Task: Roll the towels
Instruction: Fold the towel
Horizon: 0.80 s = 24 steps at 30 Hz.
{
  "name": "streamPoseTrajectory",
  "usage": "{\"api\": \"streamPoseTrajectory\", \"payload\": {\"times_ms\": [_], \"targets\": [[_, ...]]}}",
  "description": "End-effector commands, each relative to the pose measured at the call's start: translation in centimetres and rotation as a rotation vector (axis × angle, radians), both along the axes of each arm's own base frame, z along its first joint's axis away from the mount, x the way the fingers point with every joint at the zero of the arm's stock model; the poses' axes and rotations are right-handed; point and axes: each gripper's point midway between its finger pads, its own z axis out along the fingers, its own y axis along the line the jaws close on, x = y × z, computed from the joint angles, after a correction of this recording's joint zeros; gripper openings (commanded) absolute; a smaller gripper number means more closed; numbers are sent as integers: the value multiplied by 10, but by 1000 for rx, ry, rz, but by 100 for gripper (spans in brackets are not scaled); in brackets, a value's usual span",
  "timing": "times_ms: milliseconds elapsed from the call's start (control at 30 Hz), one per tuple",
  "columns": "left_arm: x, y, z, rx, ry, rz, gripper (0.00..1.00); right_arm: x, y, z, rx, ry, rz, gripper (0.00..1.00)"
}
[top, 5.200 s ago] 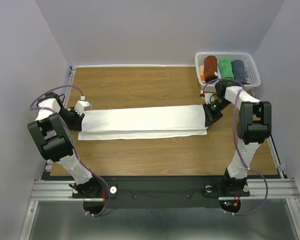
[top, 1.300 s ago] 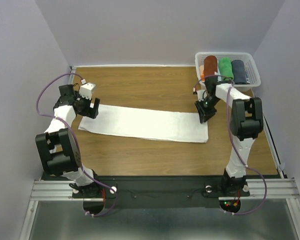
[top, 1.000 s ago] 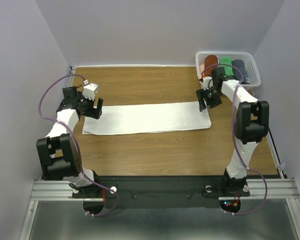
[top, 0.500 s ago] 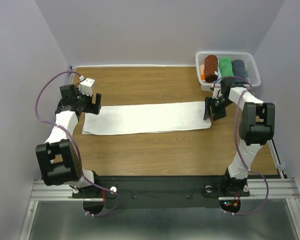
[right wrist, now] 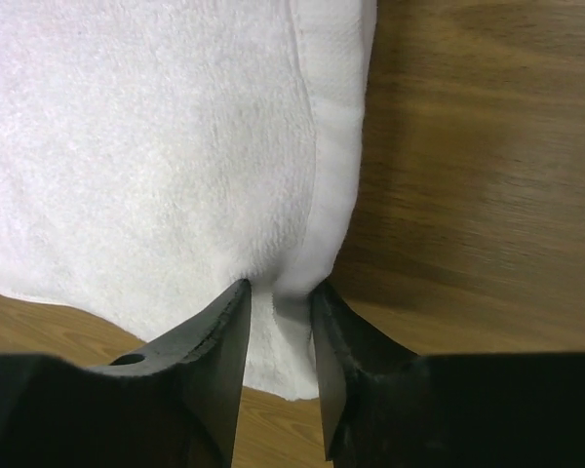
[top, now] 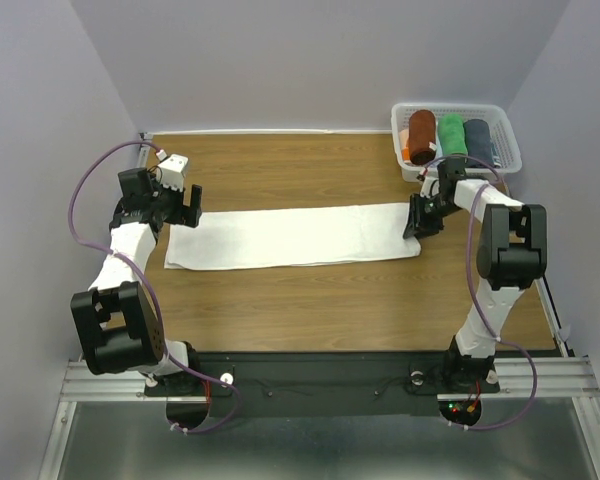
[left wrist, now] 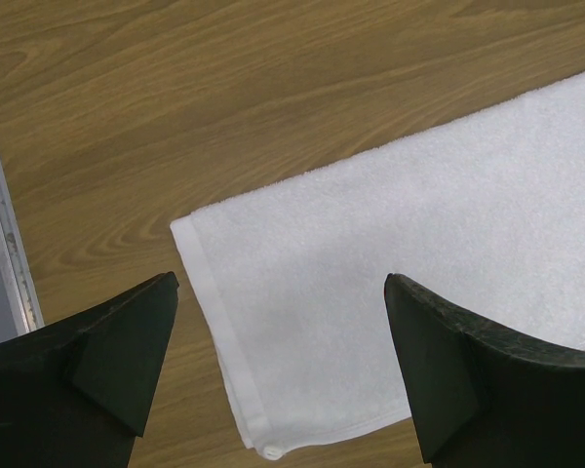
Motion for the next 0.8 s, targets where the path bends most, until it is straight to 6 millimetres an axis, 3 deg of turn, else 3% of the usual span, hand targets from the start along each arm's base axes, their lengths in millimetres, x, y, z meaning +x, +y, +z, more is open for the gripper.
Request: {"api": "streamPoseTrajectory", "payload": {"times_ms": [0,133,267,467,767], "targets": [[10,-1,23,-7,-69,2,99,-3,16,-16,47,24,19,33],[9,-1,23,-5,-67,3,99,-5,10,-13,19,15,7,1],[3,-1,19,18,-53,-13,99,-7,-13,5,-28,-34,-37,1],[-2,-1,12,21,-24,-18,99,-17,-64,17,-127,-73,-55,1],[3,-4,8,-5,-4,-24,99,-3,-45,54,-11,-124,-1,1]]}}
